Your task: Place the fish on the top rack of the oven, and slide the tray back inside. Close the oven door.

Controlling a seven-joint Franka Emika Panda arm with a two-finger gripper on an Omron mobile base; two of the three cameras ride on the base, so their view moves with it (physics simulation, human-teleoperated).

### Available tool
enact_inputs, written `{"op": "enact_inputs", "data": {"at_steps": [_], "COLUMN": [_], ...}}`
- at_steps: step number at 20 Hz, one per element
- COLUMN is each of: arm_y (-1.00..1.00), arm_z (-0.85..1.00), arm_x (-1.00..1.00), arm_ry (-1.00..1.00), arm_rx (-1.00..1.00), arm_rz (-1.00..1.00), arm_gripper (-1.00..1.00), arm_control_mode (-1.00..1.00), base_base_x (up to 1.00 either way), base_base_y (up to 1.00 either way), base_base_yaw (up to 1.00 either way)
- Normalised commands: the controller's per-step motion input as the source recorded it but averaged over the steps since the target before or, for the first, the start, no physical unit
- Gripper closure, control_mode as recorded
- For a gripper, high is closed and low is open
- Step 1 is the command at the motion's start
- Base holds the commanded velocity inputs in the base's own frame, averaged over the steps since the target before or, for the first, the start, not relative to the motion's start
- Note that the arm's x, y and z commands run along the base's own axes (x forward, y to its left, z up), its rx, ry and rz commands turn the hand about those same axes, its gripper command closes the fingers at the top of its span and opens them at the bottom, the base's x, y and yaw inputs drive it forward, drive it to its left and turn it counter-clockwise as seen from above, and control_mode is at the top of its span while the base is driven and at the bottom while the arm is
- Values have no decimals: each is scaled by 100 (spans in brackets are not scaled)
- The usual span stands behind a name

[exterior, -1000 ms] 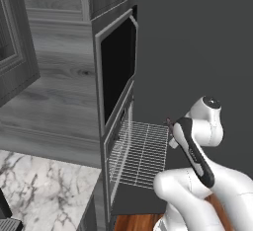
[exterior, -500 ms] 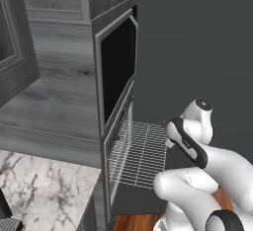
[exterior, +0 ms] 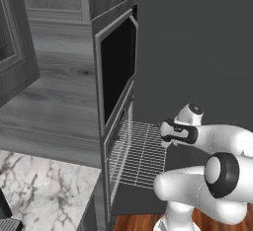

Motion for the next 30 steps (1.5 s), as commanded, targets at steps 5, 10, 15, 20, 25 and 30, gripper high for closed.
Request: {"op": "enact_inputs", "data": {"at_steps": [5,10,15,20,25,30], "arm_y": [-2,-3,-5,-13,-34,-49], "arm_z": [-39,-35,-28,-23,-14,-10], "arm_x": [52,45,40,36,12,0], "arm_ry": [4,4,3,0,0,-1], "arm_rx": [0,0,0,0,2,3], "arm_rz": [1,0,1,3,8,16], "arm_gripper": [100,100,100,100,100,100], "arm_control_mode": [-100,-100,-100,-100,-100,-100], "base_base_x": [0,0,0,0,0,0], "base_base_y": [0,0,0,0,0,0], "base_base_yaw": [0,0,0,0,0,0]}}
